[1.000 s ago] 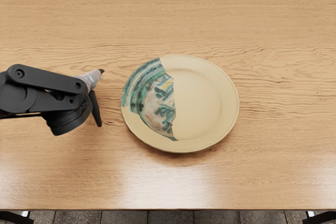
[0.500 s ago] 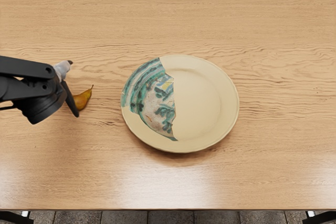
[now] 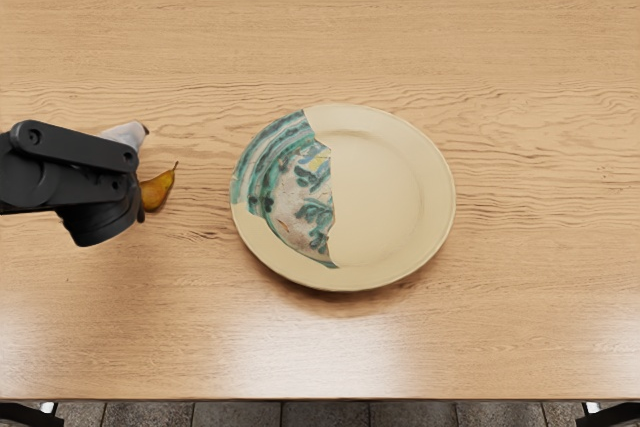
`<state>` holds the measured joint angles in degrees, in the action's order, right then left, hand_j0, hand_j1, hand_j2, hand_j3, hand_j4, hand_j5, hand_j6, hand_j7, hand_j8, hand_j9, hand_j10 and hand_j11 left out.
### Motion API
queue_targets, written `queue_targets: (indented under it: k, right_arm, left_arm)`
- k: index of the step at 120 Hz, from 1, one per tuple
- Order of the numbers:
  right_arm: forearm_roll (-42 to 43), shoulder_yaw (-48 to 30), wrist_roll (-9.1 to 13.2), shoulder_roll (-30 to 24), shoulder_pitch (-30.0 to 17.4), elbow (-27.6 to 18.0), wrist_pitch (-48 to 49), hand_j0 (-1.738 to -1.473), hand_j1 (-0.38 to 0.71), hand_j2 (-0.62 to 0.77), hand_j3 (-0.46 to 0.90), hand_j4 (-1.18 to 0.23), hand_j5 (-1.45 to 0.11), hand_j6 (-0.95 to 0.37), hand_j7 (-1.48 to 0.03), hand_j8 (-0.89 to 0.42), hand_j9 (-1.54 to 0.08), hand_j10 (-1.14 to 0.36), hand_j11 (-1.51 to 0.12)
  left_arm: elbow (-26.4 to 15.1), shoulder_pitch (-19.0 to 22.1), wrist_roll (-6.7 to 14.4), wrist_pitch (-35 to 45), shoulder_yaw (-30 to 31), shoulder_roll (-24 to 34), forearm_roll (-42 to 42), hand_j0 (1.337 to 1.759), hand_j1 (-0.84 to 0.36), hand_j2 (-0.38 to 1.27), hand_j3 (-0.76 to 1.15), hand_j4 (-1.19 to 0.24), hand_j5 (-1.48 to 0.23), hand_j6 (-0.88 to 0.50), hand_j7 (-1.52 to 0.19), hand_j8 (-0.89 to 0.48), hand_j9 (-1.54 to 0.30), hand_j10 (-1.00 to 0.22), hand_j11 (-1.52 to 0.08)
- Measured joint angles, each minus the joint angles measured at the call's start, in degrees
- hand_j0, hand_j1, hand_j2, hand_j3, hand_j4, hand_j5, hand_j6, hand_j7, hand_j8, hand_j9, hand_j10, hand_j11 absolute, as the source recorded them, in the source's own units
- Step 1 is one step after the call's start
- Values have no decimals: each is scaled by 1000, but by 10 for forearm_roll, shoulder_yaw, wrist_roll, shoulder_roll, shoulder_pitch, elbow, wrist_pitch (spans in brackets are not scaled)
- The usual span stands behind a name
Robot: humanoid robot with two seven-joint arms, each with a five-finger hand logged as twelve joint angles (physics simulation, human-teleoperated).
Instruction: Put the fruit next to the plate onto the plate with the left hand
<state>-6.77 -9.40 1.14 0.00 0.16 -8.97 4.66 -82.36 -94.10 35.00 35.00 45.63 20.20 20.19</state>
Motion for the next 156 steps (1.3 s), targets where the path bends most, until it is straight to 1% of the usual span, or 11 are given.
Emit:
queue_targets:
  k: [14,43,55,63,76,106,129,140,156]
  right_arm:
    - [0,0,0,0,0,0,0,-1658,-310,-7,0,-33,-43,-33,-43,-33,-43,-33,-43]
    - [0,0,0,0,0,0,0,-1658,-310,-7,0,-33,-43,-33,-43,-33,-43,-33,-43]
    - [0,0,-1,0,0,0,0,-1658,-310,-7,0,-33,-43,-33,-43,-33,-43,-33,-43]
    - [0,0,-1,0,0,0,0,-1658,-310,-7,0,-33,-43,-33,-43,-33,-43,-33,-43]
    - [0,0,-1,0,0,1,0,-1658,-310,-7,0,-33,-43,-33,-43,-33,-43,-33,-43]
    - [0,0,0,0,0,1,0,-1658,-310,-7,0,-33,-43,-33,-43,-33,-43,-33,-43]
    - [0,0,0,0,0,1,0,-1658,-310,-7,0,-33,-43,-33,-43,-33,-43,-33,-43]
    - [0,0,0,0,0,1,0,-1658,-310,-7,0,-33,-43,-33,-43,-33,-43,-33,-43]
    - [0,0,0,0,0,1,0,-1658,-310,-7,0,-33,-43,-33,-43,-33,-43,-33,-43]
  left_arm:
    - [9,-1,0,0,2,-18,1,1658,154,34,0,-164,-212,-165,-212,-164,-212,-164,-212]
    - [44,11,0,0,3,-58,1,1658,113,40,0,-198,-257,-199,-257,-199,-256,-198,-256]
    - [49,14,0,0,3,-60,1,1658,77,46,0,-228,-295,-228,-295,-228,-295,-228,-295]
    - [52,14,0,0,3,-78,1,1658,55,50,0,-247,-320,-247,-320,-247,-320,-247,-320]
    - [55,13,0,0,3,-90,1,1658,17,57,0,-278,-361,-279,-361,-279,-361,-278,-361]
    - [55,15,0,0,2,-84,-1,1658,-41,66,0,-326,-424,-327,-423,-327,-423,-326,-423]
    - [55,17,0,0,3,-55,-5,1658,-56,71,0,-340,-442,-340,-442,-340,-442,-340,-442]
    - [55,18,0,0,3,-54,-6,1658,-66,72,0,-348,-452,-348,-452,-348,-452,-348,-452]
    - [55,22,0,0,2,-56,-6,1658,-112,79,0,-386,-501,-386,-501,-386,-501,-386,-501]
